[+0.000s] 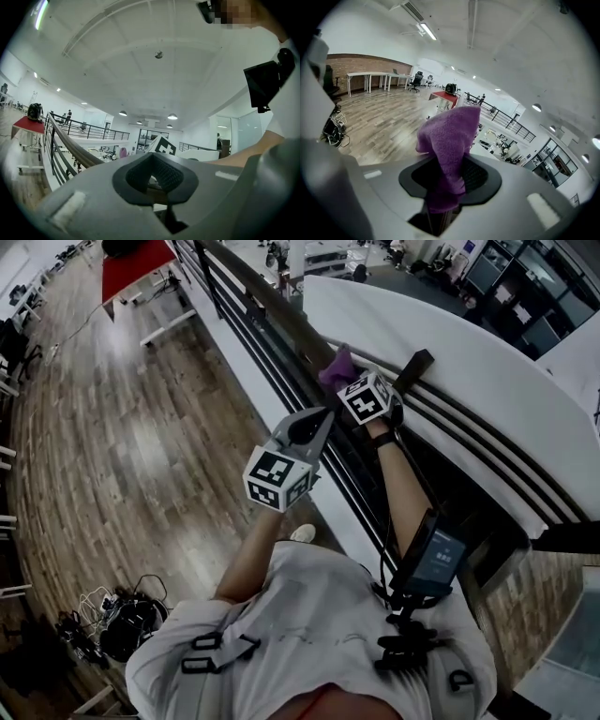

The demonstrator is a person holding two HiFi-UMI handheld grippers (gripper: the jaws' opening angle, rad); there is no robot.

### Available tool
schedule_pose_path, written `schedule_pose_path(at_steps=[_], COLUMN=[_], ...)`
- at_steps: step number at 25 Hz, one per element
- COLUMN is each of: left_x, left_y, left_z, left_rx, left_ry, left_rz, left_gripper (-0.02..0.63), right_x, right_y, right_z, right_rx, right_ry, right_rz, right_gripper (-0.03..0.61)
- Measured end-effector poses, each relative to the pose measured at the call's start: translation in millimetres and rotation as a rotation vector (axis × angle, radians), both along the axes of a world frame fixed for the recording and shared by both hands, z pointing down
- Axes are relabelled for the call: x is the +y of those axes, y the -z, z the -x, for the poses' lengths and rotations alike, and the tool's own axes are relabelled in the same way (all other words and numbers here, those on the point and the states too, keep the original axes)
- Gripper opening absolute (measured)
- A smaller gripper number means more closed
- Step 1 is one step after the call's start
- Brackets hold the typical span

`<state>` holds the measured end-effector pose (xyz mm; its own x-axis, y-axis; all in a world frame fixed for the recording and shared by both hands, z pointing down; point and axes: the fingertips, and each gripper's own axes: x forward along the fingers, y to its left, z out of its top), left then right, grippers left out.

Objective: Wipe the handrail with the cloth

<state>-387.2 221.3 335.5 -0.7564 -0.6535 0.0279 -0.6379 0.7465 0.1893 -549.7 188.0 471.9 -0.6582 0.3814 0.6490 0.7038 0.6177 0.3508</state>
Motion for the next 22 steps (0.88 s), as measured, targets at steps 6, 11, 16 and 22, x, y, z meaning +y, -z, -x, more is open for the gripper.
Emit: schedule_pose_path(at_steps=[6, 11, 16, 22], left_x=[4, -6, -10, -13], left_y=[-4, -2, 2, 4], left_z=[8, 10, 10, 2], left_rx=[0.011, 0.013, -0.010, -0.019], left_ry=[0.015, 0.018, 0.055, 0.071], left_rz=[0.004, 0.004, 0.000, -0.008], left_gripper=[0.000, 0.000, 0.000, 0.000], right_x=[4, -9, -15, -25], right_y=[-3, 1, 0, 0], right_z=[12, 10, 0, -15], right_rx=[0.086, 0.096, 0.141, 0.139], right_ry=[-0.018, -0.054, -0.044, -0.054], right_rz=[0.059, 0.098, 0.125, 0.140], right_gripper=[0.107, 0.106, 0.105, 0.106])
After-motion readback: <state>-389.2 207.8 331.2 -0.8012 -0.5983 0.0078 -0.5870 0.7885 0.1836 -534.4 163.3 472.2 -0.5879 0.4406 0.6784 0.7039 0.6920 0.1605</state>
